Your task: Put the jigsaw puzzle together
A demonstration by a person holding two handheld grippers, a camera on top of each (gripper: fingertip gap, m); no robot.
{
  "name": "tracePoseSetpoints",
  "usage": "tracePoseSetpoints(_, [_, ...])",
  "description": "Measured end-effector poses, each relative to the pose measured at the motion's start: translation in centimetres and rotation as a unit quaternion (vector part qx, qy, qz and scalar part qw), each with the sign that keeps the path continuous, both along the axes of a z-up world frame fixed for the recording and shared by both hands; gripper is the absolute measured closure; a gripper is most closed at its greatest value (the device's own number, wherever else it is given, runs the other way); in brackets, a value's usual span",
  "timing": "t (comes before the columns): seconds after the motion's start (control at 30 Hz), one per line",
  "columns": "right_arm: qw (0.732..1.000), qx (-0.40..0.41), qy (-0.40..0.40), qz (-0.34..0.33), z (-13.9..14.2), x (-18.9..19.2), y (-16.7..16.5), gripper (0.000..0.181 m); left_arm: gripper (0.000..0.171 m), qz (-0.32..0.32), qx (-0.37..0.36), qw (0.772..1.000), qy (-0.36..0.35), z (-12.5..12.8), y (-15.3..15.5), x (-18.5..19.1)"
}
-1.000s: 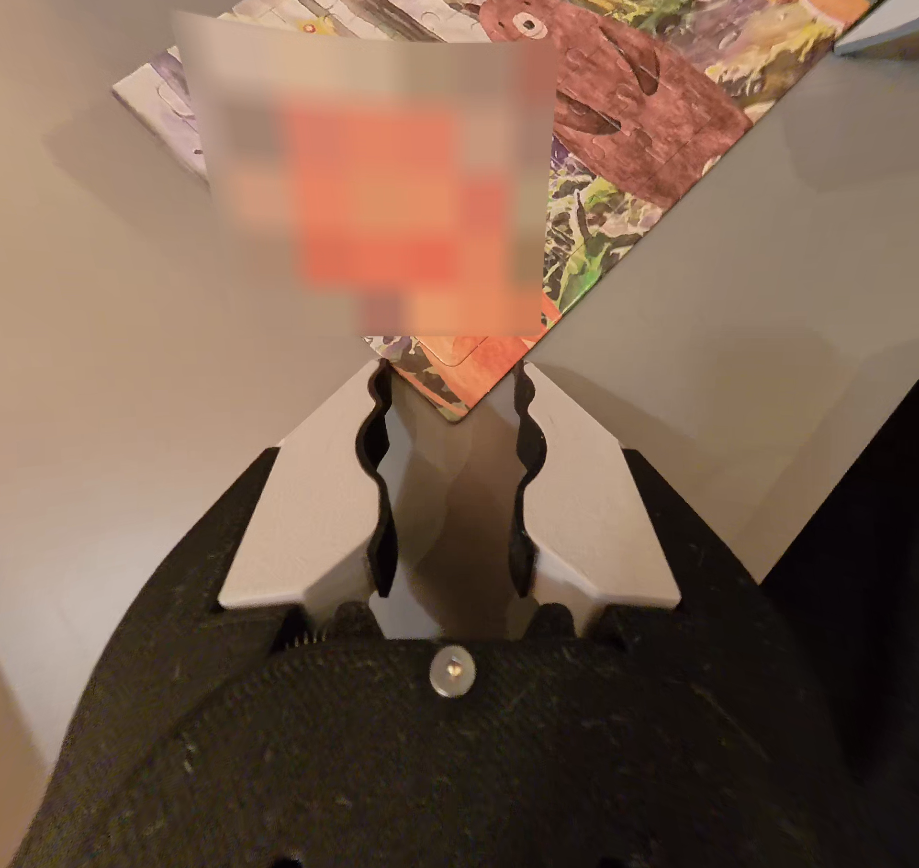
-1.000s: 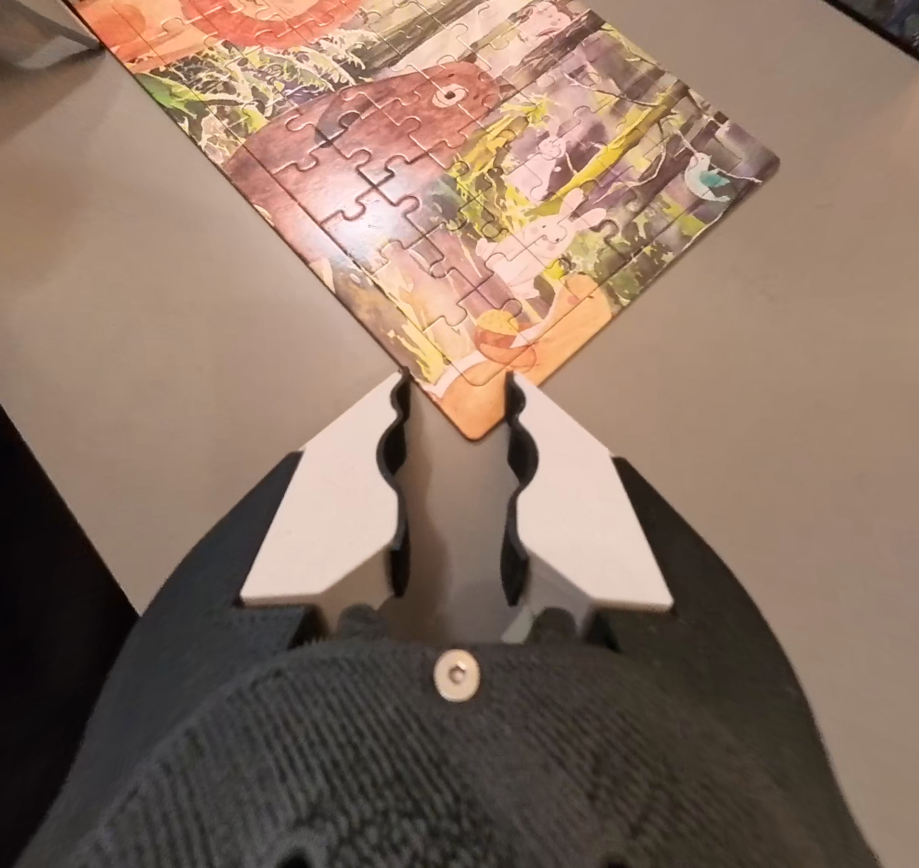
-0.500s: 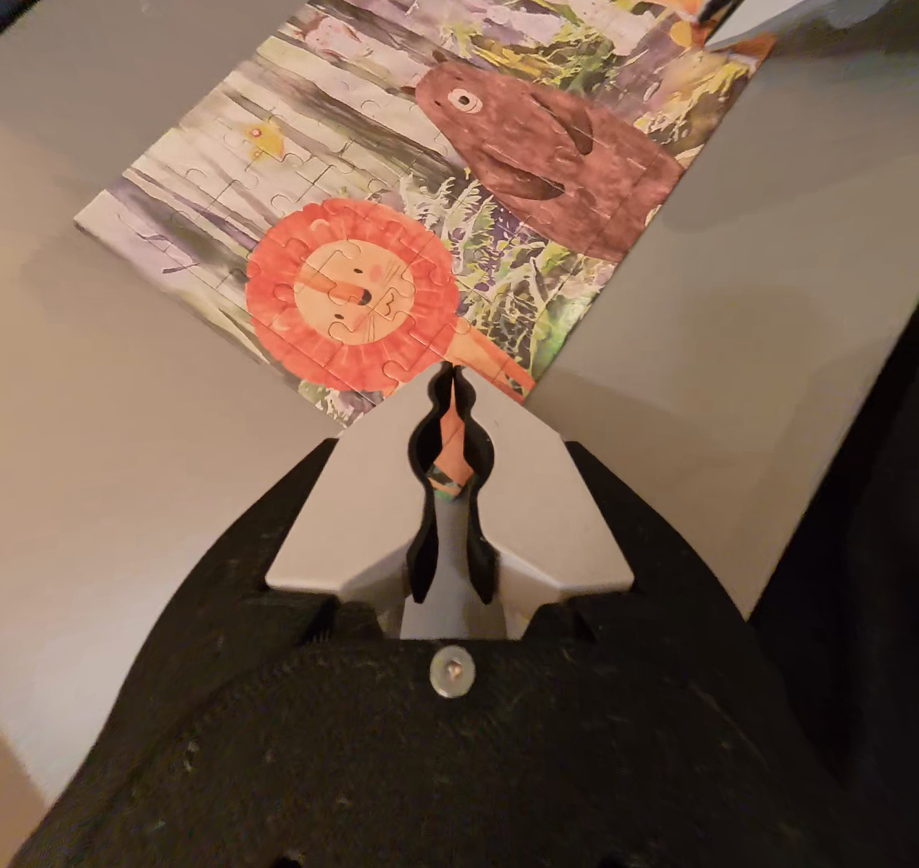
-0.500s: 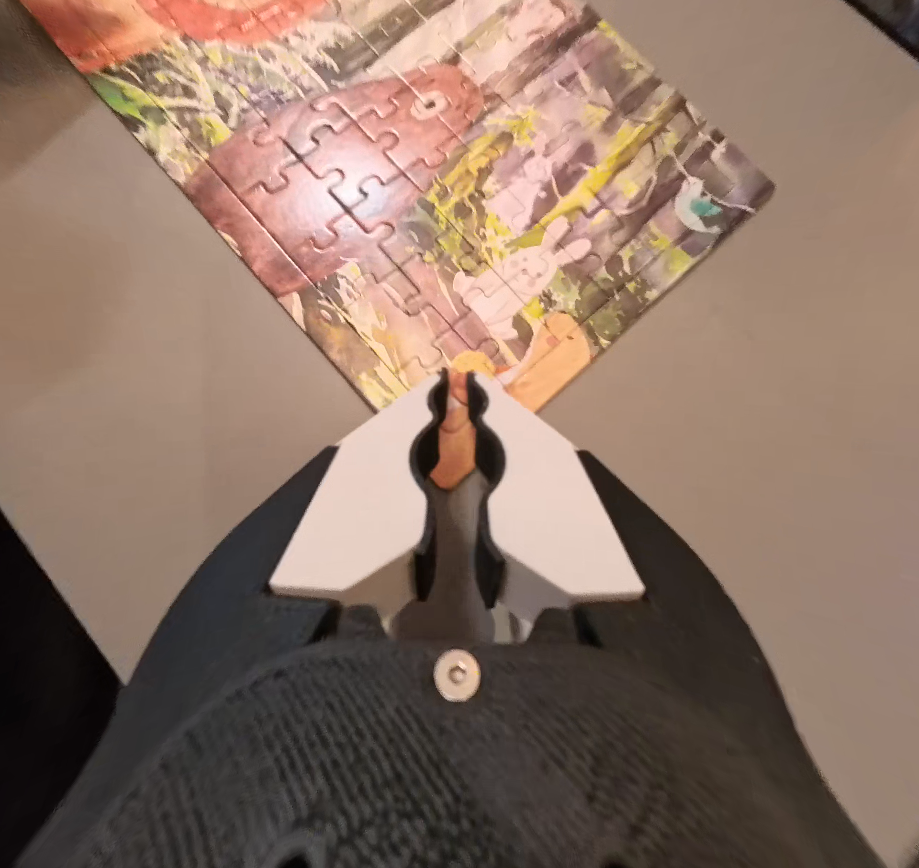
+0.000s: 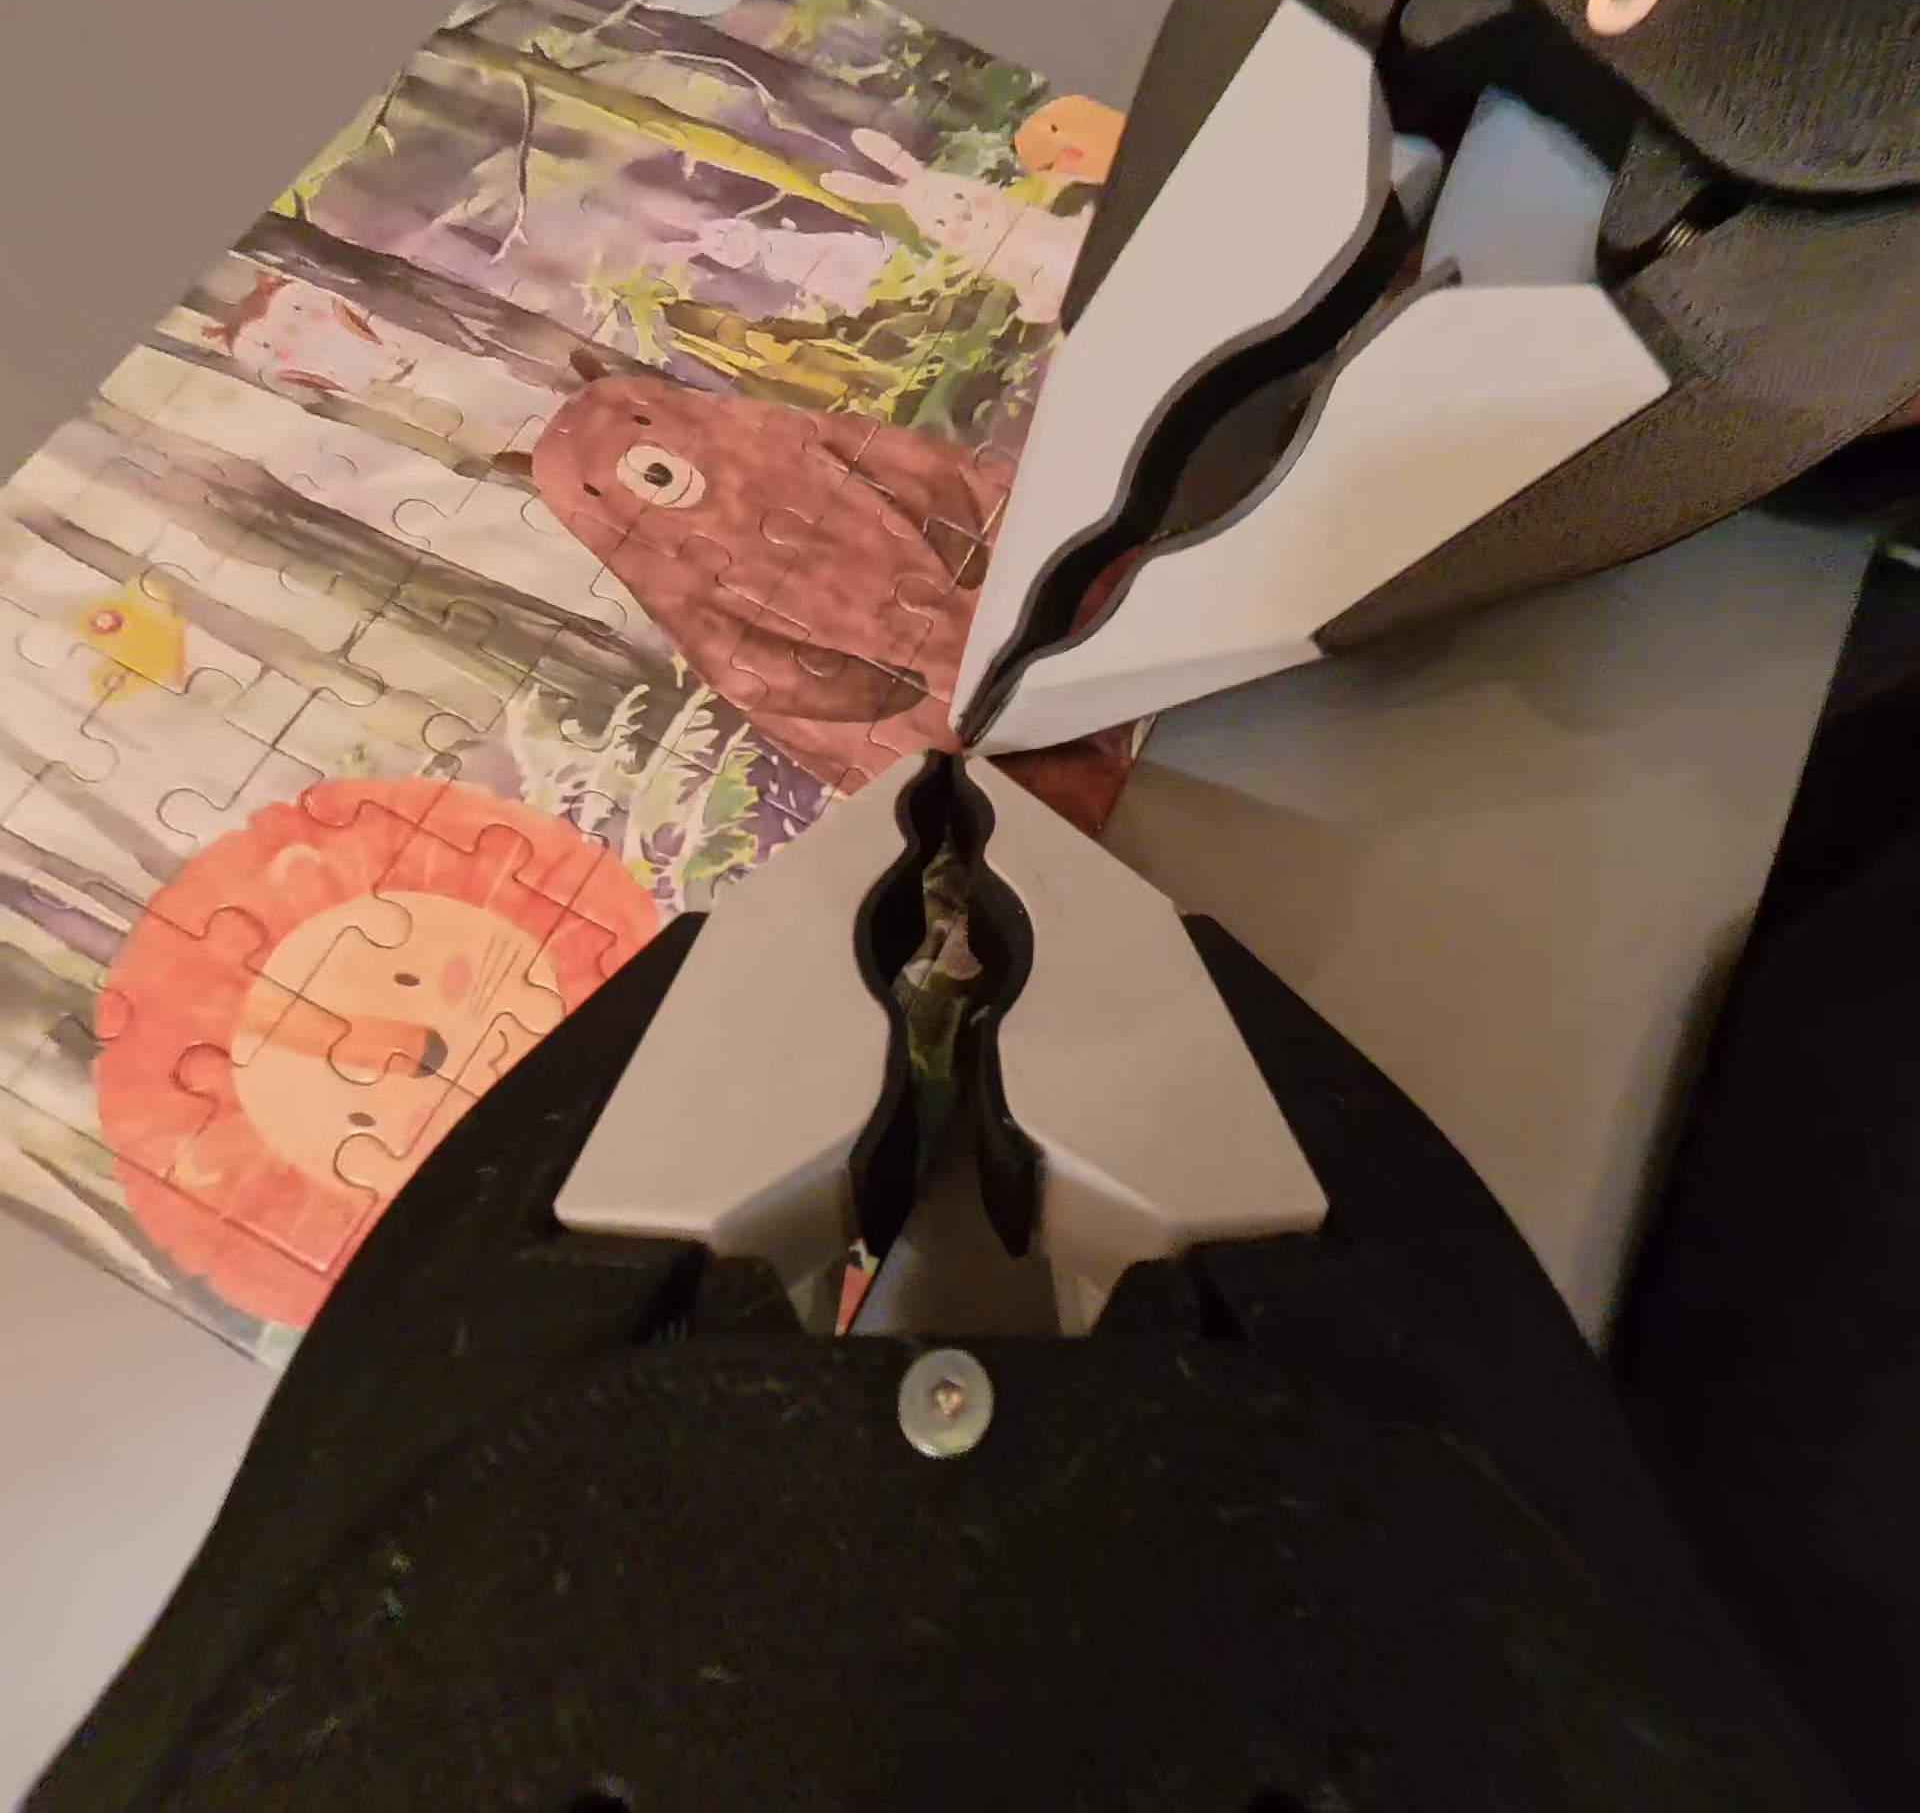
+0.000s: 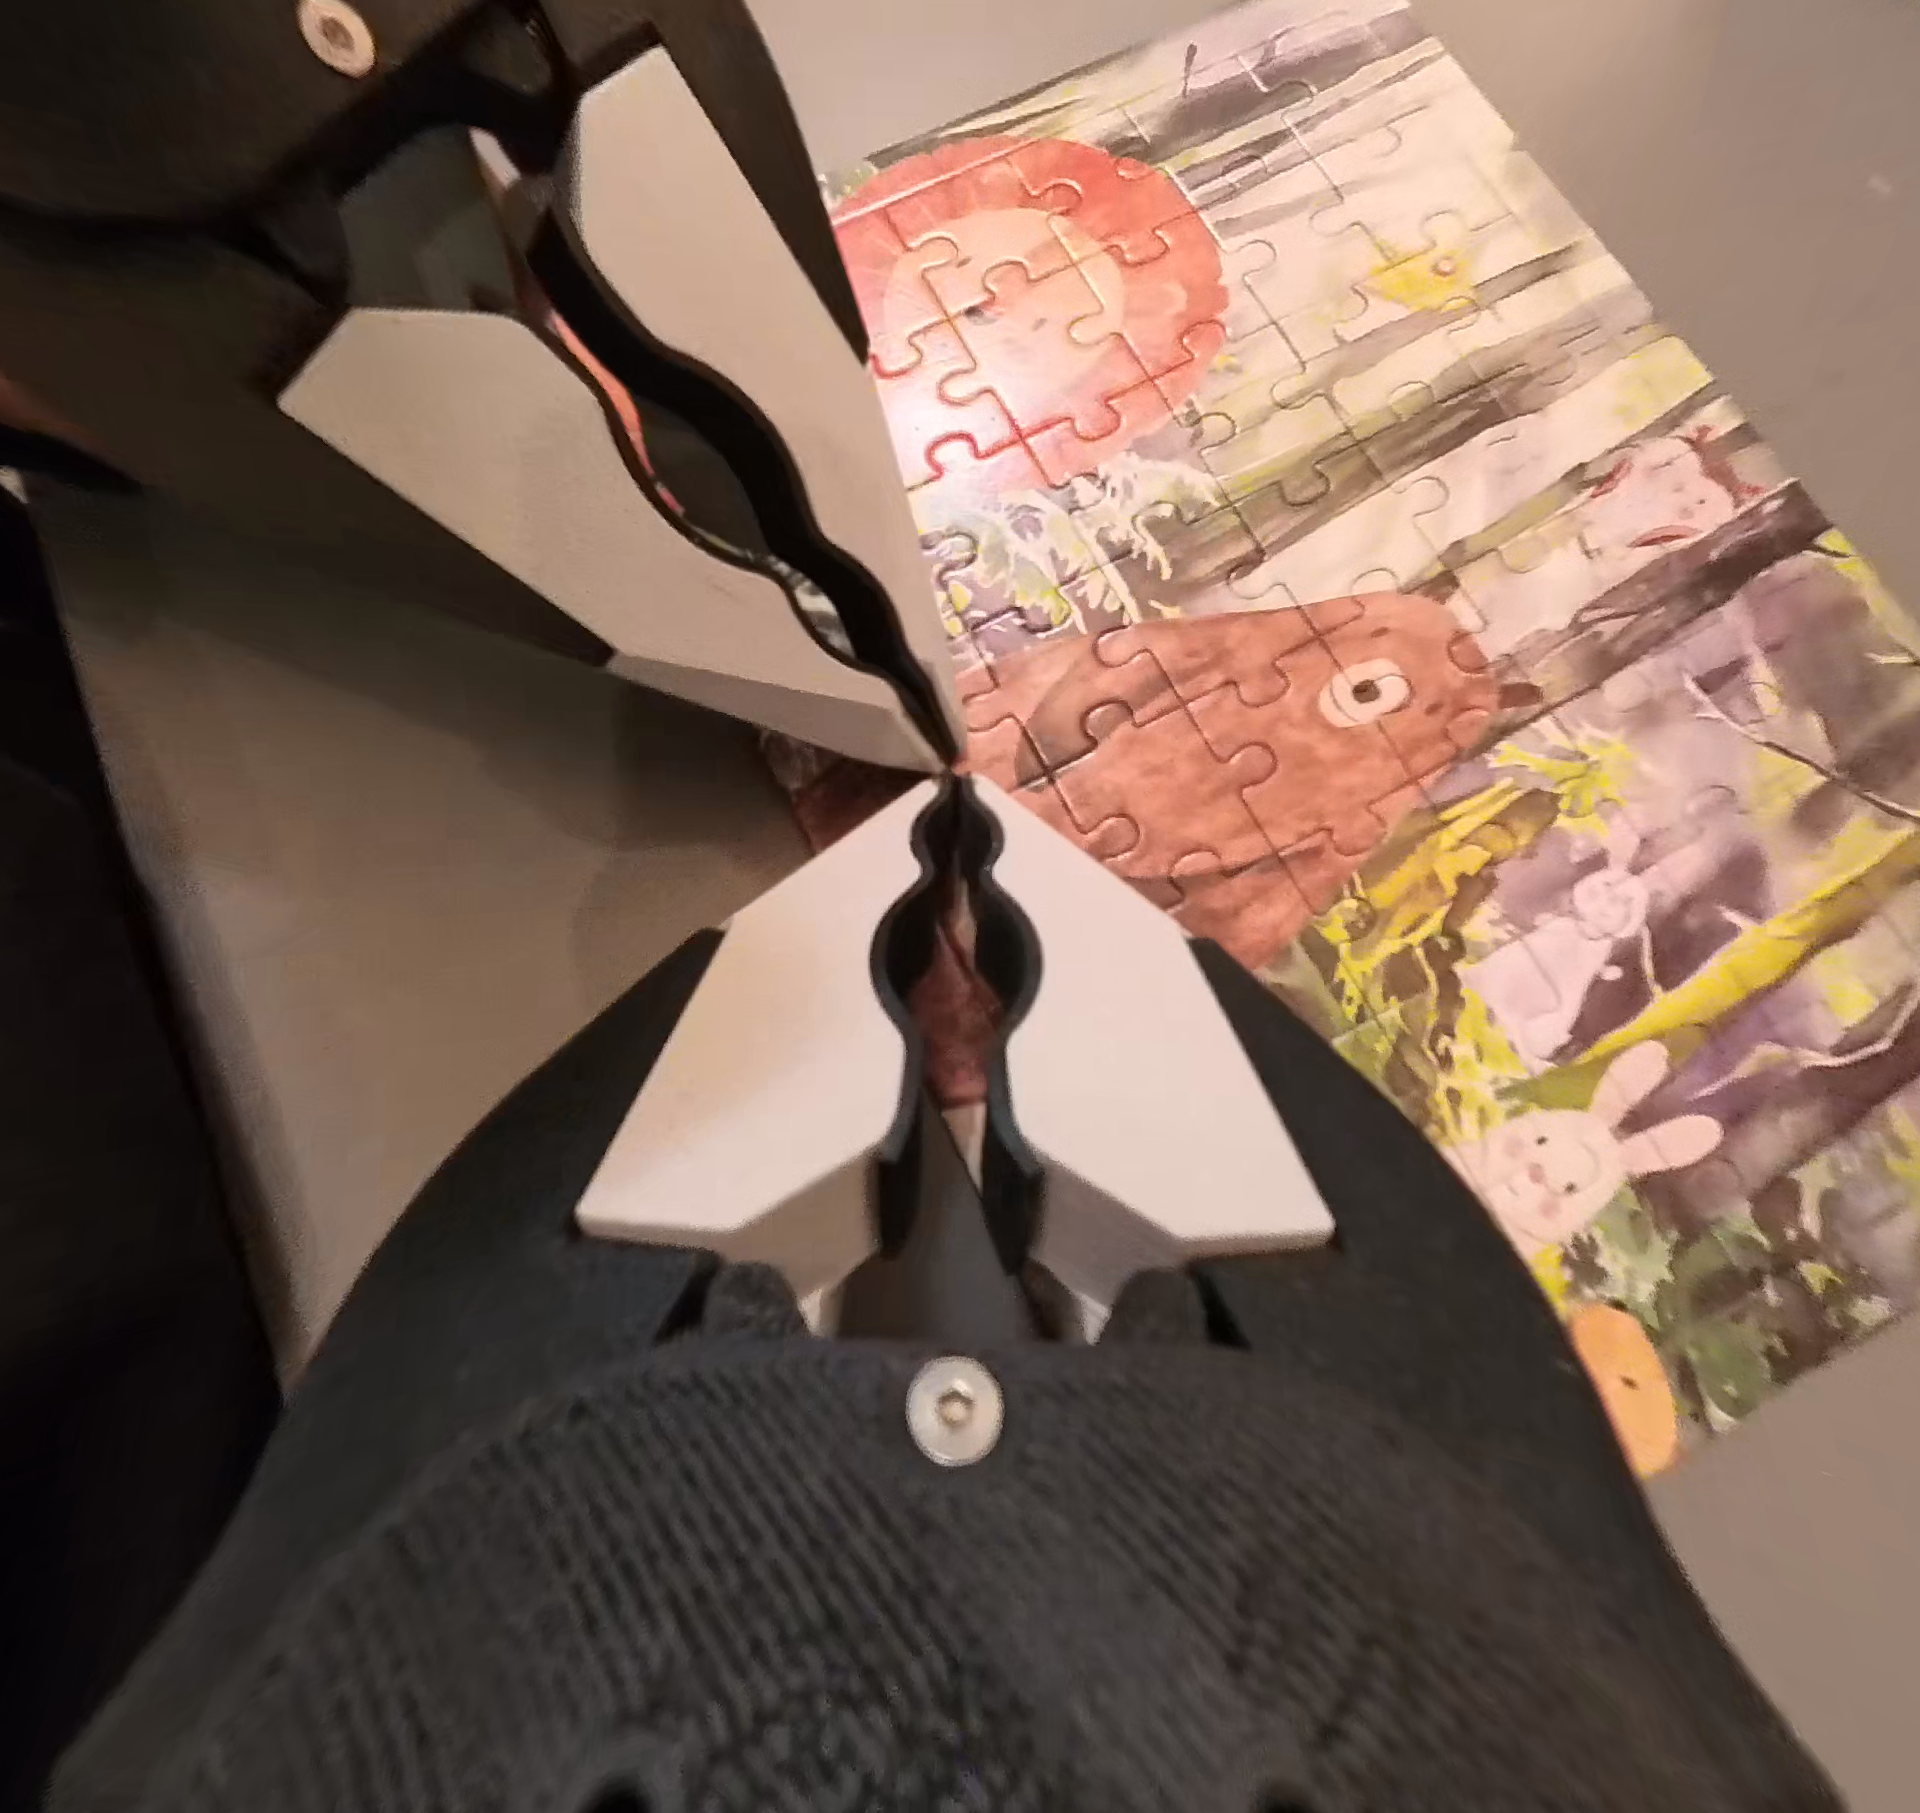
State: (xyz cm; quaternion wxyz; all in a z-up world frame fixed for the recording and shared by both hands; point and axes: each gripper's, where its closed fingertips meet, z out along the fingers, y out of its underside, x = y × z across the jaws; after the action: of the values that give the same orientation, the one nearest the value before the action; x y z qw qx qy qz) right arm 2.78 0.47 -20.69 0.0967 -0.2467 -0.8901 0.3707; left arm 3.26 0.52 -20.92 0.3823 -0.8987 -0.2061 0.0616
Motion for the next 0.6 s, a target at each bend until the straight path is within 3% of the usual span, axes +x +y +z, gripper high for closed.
tracePoseSetpoints(0.1, [1.0,-0.003,-0.011,-0.019,0.0,0.0,1.8,0.181,0.171,0.006,-0.004,1.0,-0.006,-0.1,-0.7,0.0])
tracePoseSetpoints(0.27, [0.995,-0.013,-0.029,-0.091,0.1,-0.6,7.9,0.181,0.171,0.058,-0.008,0.998,-0.022,0.0,-5.1,-1.1])
tracePoseSetpoints(0.33, [0.993,-0.031,-0.044,-0.103,0.0,-0.6,8.9,0.181,0.171,0.071,0.001,0.997,-0.031,0.0,-6.2,-1.4])
tracePoseSetpoints(0.43, [0.995,-0.038,-0.043,-0.078,0.1,-0.3,7.4,0.181,0.171,0.063,0.016,0.997,-0.044,0.1,-6.1,-1.4])
tracePoseSetpoints(0.6, [0.999,-0.018,-0.031,0.009,0.0,-0.5,2.9,0.181,0.171,-0.006,0.017,1.0,-0.025,0.2,-2.3,-1.7])
